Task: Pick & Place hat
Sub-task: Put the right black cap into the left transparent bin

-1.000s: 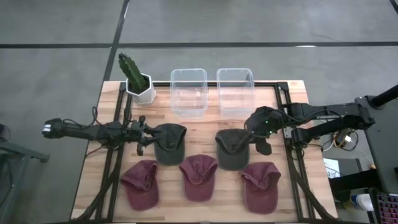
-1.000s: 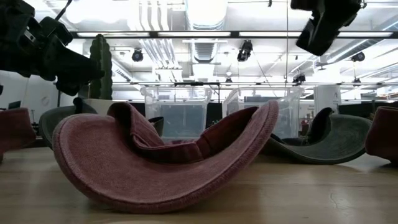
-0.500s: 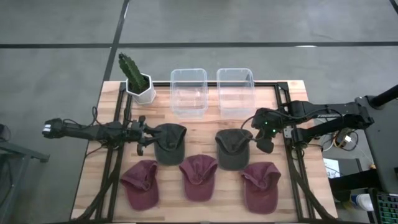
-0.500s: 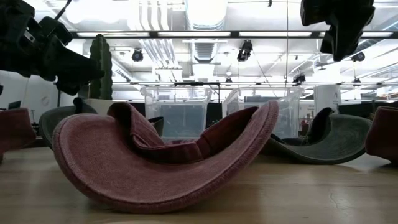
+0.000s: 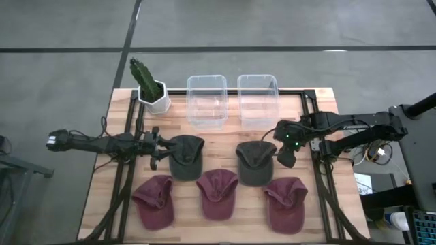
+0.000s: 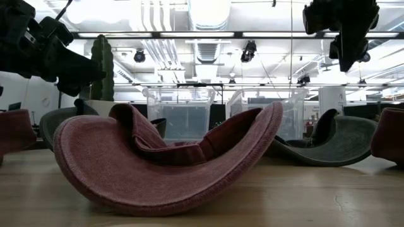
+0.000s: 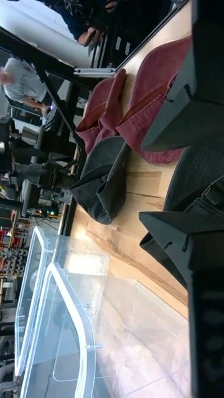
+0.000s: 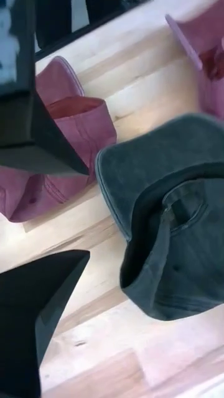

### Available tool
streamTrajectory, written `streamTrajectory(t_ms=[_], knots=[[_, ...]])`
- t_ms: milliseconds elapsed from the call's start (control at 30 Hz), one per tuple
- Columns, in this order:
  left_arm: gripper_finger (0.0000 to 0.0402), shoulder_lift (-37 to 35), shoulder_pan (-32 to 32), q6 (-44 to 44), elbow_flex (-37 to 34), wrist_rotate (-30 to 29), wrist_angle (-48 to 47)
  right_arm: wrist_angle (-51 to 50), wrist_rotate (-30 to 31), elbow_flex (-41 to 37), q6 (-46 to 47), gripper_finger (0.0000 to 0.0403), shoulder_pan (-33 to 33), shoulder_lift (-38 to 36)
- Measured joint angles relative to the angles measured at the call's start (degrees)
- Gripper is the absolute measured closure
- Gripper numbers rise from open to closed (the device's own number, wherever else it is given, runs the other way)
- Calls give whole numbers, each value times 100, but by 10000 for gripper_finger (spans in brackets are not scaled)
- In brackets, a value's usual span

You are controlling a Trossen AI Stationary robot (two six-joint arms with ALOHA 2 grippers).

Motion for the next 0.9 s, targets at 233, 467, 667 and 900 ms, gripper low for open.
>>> streamTrajectory(t_ms=[233,467,667,900], knots=[[243,0,0,0,0,0,0,33,-7,-339,343,163,2,322],[243,0,-2,0,0,0,-7,463,-16,-648,428,149,2,426],[243,0,0,0,0,0,-7,932,-23,-979,880,152,3,368],[243,0,0,0,0,0,-7,1094,-22,-1262,1288,149,4,368]])
